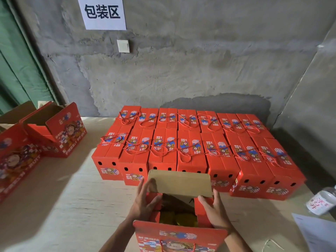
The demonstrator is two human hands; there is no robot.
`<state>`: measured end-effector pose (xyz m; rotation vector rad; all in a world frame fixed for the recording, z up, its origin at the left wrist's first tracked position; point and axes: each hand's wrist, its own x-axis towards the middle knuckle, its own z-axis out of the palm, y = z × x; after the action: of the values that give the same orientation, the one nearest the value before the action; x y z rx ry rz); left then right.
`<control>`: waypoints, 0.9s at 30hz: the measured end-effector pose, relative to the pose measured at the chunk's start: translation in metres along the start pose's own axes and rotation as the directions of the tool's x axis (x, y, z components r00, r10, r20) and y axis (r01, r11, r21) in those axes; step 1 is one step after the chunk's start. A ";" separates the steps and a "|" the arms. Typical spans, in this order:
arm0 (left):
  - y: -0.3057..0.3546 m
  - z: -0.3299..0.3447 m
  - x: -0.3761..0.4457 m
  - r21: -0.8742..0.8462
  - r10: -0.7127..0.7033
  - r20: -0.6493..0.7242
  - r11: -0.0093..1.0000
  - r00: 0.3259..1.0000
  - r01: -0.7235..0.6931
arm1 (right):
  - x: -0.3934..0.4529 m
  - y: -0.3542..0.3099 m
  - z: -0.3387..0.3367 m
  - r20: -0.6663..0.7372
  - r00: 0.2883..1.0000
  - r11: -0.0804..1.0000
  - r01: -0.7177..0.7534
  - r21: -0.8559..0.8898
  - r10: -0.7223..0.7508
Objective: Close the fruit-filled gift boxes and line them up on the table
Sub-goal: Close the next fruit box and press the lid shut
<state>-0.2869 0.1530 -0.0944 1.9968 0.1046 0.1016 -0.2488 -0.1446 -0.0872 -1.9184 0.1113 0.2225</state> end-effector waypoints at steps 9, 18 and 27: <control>0.005 -0.004 -0.007 -0.082 -0.038 -0.059 0.996 0.998 0.033 | -0.010 -0.009 0.000 -0.098 0.989 0.992 0.105 -0.067 -0.111; 0.007 -0.004 -0.012 -0.087 -0.040 -0.107 0.996 0.993 0.031 | -0.014 -0.002 -0.003 -0.136 0.980 0.989 0.144 -0.026 -0.146; -0.003 -0.001 -0.005 -0.050 -0.139 -0.075 0.990 0.987 0.135 | -0.010 -0.004 0.001 -0.116 0.993 1.000 -0.010 -0.011 0.008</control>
<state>-0.2923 0.1545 -0.0971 1.9354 0.2873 0.0929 -0.2580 -0.1429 -0.0814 -1.9428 0.1965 0.1178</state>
